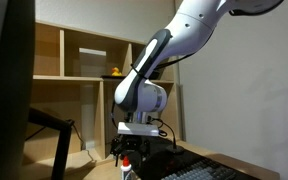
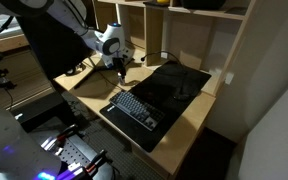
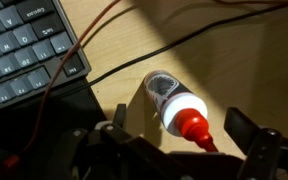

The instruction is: Move the bottle to the left side of the desk

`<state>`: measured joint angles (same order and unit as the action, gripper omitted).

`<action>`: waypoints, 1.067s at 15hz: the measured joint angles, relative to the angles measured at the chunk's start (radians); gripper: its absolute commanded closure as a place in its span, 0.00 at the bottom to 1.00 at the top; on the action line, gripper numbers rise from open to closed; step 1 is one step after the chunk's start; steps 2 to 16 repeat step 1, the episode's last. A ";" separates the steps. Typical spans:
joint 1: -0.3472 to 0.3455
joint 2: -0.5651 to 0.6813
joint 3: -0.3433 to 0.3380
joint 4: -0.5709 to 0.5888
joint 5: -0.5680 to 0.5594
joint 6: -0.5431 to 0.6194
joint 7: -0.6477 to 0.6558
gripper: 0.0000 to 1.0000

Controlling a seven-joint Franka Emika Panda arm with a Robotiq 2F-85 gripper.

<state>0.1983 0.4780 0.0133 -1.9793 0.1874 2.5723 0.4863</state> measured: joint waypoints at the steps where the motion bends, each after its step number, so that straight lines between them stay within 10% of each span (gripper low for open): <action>1: -0.002 0.000 0.003 0.001 0.006 -0.011 -0.001 0.00; 16: -0.002 0.000 0.003 0.001 0.006 -0.011 -0.001 0.00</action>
